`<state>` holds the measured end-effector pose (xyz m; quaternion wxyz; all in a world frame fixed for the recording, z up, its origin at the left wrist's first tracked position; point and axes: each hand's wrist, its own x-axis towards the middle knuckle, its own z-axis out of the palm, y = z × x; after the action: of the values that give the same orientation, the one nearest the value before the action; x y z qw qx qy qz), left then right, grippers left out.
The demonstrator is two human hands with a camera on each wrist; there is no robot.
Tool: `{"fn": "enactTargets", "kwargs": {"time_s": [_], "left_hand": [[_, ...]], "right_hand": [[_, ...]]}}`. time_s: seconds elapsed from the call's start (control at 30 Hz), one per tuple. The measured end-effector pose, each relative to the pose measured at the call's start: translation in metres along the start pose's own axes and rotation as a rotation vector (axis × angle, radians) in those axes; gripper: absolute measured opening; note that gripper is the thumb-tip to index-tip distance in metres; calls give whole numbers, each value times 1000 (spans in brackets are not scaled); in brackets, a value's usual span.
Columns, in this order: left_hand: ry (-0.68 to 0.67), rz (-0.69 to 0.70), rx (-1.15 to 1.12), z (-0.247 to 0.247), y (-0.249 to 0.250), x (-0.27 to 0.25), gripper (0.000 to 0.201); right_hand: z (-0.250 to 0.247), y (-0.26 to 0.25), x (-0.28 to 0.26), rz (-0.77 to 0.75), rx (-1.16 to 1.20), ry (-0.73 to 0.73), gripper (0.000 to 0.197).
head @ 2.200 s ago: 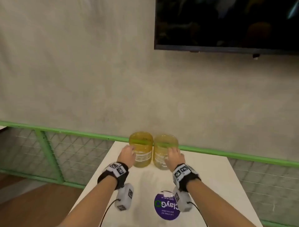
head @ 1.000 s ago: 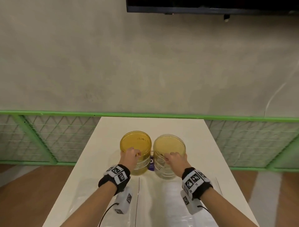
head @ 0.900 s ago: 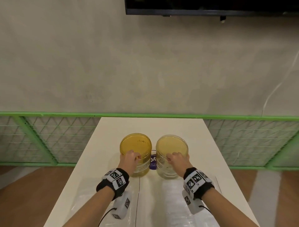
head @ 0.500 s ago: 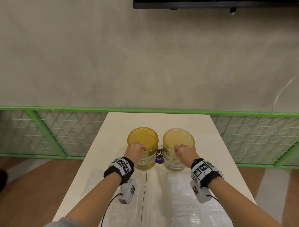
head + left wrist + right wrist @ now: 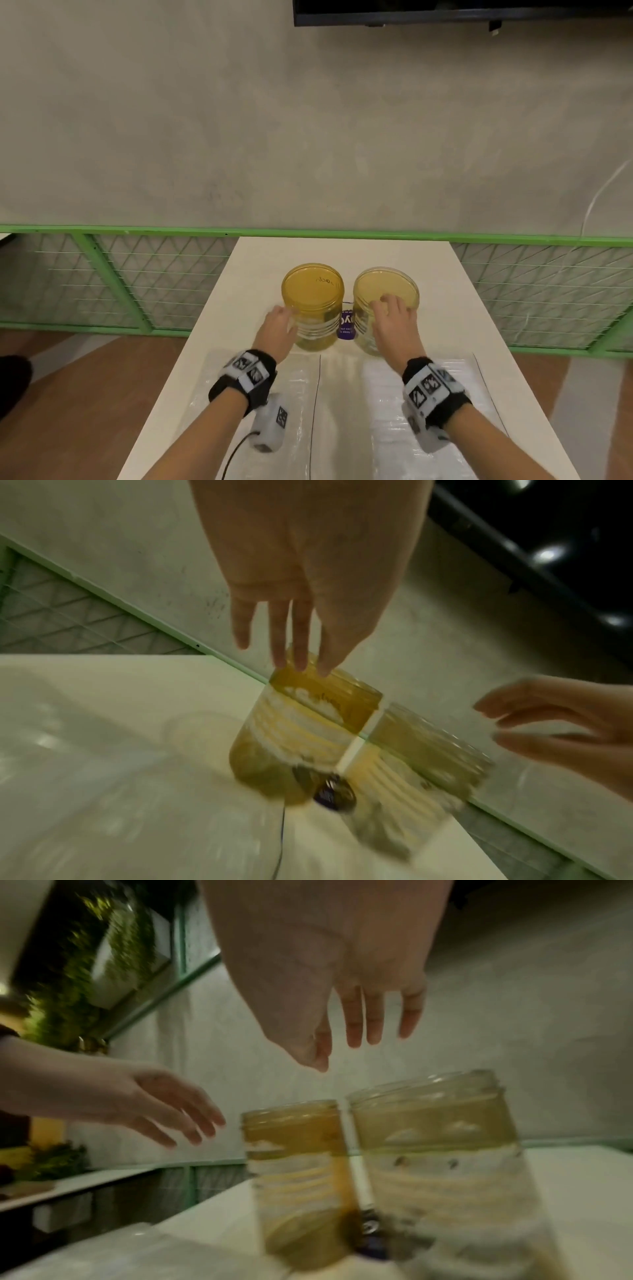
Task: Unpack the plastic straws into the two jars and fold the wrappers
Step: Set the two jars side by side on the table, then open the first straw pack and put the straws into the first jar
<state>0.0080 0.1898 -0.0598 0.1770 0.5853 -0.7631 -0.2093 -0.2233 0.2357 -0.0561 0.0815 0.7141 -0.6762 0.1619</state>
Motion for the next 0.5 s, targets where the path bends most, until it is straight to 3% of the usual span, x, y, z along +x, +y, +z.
{"fn": "enactTargets", "kwargs": {"time_s": [0.07,0.13,0.2,0.27,0.33,0.37,0.5], "left_hand": [[-103,-51,46,12,-6,-48,30],[-127,-75,188,37,-11,-99,28],[-163,-143,346,58,-12,-139,53],[-342,-266,409,75,-16,-162,83],[-532,-345,367,82,-23,-175,96],[-564,-326,324,82,-24,-180,99],[-549,-212,383,94,-34,-201,96]], "right_hand": [[6,-29,-32,-36,194,-80,23],[22,-56,-69,15,365,-347,20],[41,-82,-101,111,468,-589,27],[57,-102,-121,200,491,-729,34],[65,-115,-133,283,503,-800,37],[69,-118,-138,315,506,-816,36],[75,-122,-156,337,500,-867,27]]}}
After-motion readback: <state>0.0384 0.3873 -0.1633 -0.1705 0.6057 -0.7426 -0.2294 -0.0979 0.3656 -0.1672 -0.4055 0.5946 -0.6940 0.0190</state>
